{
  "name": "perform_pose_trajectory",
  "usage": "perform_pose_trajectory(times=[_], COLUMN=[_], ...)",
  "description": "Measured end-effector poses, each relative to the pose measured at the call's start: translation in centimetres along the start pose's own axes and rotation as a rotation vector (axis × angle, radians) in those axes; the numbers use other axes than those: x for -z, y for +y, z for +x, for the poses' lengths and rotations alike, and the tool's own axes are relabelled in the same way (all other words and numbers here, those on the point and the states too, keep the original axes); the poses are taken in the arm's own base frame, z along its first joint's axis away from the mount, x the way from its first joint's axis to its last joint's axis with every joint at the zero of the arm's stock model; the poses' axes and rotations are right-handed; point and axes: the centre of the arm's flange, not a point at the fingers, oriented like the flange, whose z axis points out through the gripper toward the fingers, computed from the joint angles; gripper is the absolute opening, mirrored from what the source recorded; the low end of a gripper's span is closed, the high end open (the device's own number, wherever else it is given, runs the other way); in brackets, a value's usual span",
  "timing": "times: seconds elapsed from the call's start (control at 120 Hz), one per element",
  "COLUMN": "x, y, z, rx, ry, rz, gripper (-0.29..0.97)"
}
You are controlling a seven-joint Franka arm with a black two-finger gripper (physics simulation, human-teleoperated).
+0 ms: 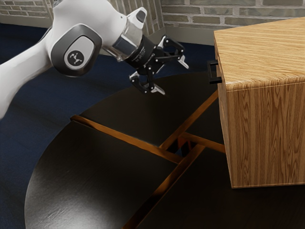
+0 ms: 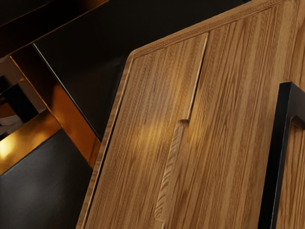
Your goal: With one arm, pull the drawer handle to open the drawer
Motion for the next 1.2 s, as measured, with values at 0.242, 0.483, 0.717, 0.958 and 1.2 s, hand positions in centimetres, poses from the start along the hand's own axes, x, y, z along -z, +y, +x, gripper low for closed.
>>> perform_pose_trajectory(times=[0.242, 0.483, 0.717, 0.958, 1.2], x=[-2.5, -3.4, -2.6, -3.0, -3.7], y=[2.2, 0.9, 0.1, -0.9, 1.0], z=[-2.9, -0.5, 1.6, 4.3, 3.8], rx=[-0.104, -0.127, -0.156, -0.181, -0.237], ry=[-0.101, -0.082, -0.065, -0.063, -0.074], rz=[-0.055, -0.041, -0.048, -0.047, -0.038], gripper=[0.68, 0.68, 0.67, 0.67, 0.67])
